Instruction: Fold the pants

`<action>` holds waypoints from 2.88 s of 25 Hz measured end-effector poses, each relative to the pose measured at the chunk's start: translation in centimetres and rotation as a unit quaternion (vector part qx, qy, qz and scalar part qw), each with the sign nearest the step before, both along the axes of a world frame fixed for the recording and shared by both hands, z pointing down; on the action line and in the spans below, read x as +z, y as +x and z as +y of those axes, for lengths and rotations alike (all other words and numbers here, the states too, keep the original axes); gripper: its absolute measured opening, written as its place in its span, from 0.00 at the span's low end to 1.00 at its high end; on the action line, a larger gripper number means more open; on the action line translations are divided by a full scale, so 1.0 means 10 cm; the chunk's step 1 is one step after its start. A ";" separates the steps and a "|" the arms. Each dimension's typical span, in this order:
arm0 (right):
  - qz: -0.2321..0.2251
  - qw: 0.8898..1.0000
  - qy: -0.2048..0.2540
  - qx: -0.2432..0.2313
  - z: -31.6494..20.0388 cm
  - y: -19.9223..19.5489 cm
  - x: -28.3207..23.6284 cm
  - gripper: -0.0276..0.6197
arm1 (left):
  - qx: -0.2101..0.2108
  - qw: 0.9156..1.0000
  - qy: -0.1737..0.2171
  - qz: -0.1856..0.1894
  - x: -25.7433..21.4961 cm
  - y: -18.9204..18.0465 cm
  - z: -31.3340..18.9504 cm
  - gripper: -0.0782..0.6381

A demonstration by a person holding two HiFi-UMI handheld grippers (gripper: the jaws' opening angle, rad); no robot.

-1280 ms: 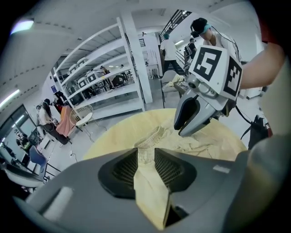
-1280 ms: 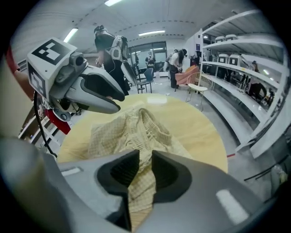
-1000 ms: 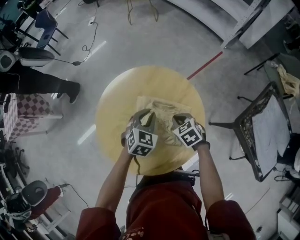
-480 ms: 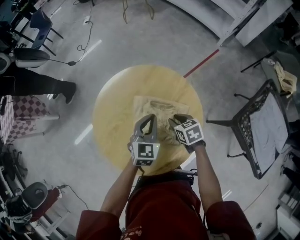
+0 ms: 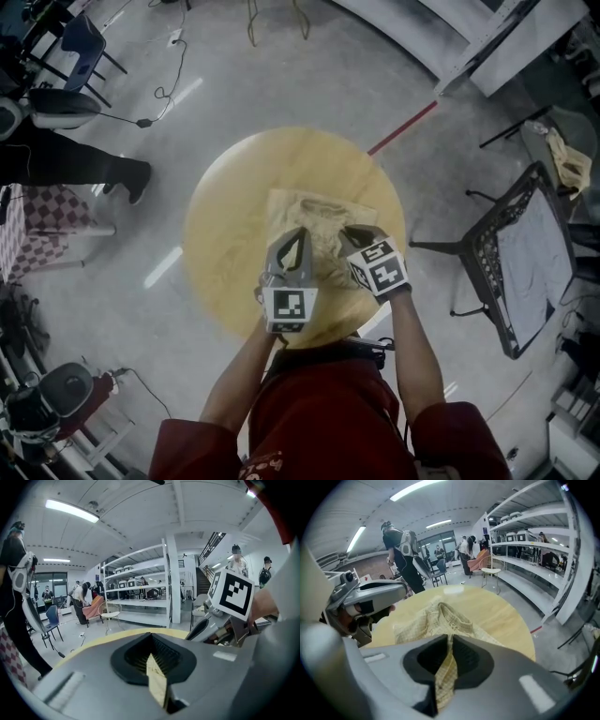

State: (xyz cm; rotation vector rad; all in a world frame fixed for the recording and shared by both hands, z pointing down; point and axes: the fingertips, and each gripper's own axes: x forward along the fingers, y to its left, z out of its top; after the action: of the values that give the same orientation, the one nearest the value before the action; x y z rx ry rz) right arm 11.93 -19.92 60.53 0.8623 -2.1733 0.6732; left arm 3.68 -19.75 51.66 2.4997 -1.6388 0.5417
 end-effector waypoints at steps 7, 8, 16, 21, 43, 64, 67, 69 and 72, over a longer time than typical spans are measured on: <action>0.002 1.000 0.031 -0.004 -0.16 -0.01 -0.22 0.10 | -0.005 1.000 0.009 -0.002 -0.06 -0.05 0.02 0.12; 0.005 0.999 0.033 -0.004 -0.18 0.00 -0.22 0.10 | -0.006 1.000 0.012 0.005 -0.07 -0.04 0.02 0.12; 0.035 0.999 0.020 0.014 -0.30 0.15 0.03 0.10 | -0.018 1.000 -0.007 0.010 0.06 -0.09 0.05 0.12; 0.038 0.999 0.012 0.022 -0.37 0.16 0.19 0.10 | -0.020 1.000 -0.011 0.010 0.11 -0.09 0.02 0.12; 0.064 0.996 0.032 0.051 -0.38 0.15 0.23 0.14 | -0.025 1.000 -0.016 0.009 0.13 -0.15 0.06 0.12; -0.076 0.923 0.324 0.193 0.64 -0.07 -1.84 0.17 | -0.077 0.990 0.104 0.060 -0.95 -0.83 0.89 0.12; -0.092 0.912 0.350 0.194 0.98 -0.12 -2.18 0.17 | -0.084 0.985 0.131 0.076 -1.25 -0.92 1.15 0.12; -0.108 0.906 0.363 0.189 1.22 -0.17 -2.40 0.17 | -0.079 0.984 0.143 0.076 -1.43 -0.94 1.36 0.12; -0.116 0.899 0.384 0.177 1.55 -0.24 -2.67 0.17 | -0.079 0.983 0.147 0.069 -1.59 -0.95 1.63 0.12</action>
State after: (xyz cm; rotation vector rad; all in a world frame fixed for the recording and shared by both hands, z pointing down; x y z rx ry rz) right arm 9.51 -4.41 33.84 1.6846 -2.5547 0.0345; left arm -5.81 -3.48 35.75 2.4982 -1.9626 0.1101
